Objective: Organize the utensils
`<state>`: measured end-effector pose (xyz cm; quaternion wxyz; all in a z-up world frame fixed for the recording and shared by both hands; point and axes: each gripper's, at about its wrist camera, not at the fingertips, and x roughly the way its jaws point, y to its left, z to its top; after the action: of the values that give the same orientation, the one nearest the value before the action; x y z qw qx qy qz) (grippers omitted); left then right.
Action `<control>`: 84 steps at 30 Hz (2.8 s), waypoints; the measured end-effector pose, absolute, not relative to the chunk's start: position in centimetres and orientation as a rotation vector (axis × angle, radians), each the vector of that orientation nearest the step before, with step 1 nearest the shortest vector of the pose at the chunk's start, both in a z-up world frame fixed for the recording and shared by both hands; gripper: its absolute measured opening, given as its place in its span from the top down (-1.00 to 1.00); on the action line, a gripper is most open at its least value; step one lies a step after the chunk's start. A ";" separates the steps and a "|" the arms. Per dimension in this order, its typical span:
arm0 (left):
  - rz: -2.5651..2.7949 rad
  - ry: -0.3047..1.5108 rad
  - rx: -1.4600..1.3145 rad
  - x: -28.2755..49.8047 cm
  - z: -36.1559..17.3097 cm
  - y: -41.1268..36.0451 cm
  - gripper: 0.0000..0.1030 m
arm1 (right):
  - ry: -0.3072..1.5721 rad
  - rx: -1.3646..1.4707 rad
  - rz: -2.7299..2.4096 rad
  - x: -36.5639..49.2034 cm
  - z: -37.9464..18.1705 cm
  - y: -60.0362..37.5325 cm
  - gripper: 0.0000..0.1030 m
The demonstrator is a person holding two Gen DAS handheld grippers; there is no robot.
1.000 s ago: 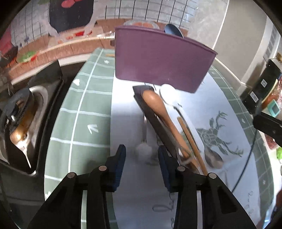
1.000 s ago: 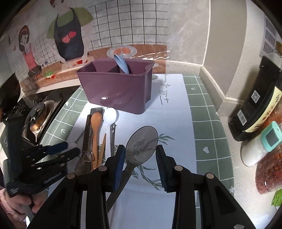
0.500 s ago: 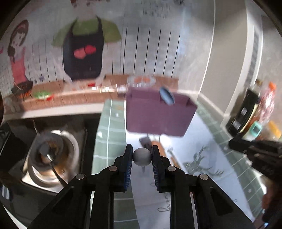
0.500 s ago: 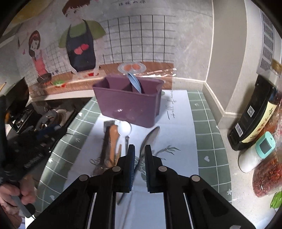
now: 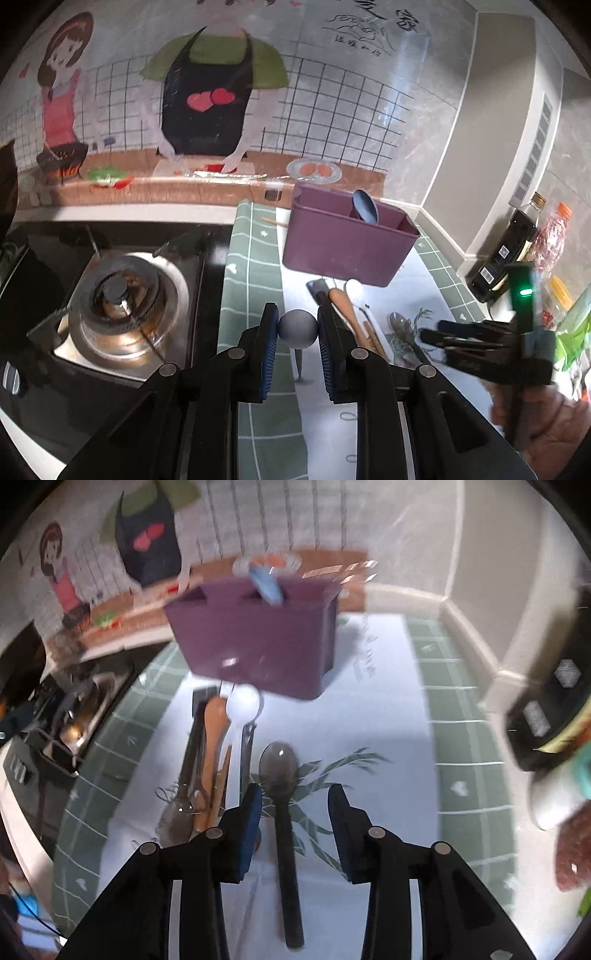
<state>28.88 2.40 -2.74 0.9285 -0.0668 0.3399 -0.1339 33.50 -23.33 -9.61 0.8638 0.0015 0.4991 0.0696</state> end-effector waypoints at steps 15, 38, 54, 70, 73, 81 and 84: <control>-0.298 0.711 -0.094 28.1 -1.7 1.9 0.57 | 1.028 -0.024 0.164 34.6 -11.0 -21.9 0.42; -0.393 0.345 -0.053 37.0 16.0 -3.4 0.56 | 0.332 -0.010 0.194 37.2 16.3 -23.4 0.41; -0.348 0.570 -0.117 49.0 4.1 -5.6 0.56 | 0.481 0.003 0.308 49.0 4.0 -22.5 0.41; -0.228 0.710 -0.104 44.4 0.1 -3.3 -0.14 | 0.735 -0.037 0.257 45.4 -2.2 -23.7 -0.50; -0.210 0.739 -0.113 41.8 -0.7 -2.2 -0.16 | 0.732 -0.062 0.187 42.0 -1.8 -24.1 -0.72; -0.202 0.827 -0.120 34.7 -3.9 -0.3 -0.31 | 0.832 -0.092 0.053 35.9 -4.5 -24.5 -0.91; -0.207 0.860 -0.124 33.0 -5.1 0.2 -0.31 | 0.900 -0.089 0.088 34.1 -6.1 -23.5 -0.91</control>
<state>32.97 0.18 -5.11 0.9018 -0.0599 0.4160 -0.1003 34.14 -23.55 -6.08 0.8985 -0.0430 0.4347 0.0425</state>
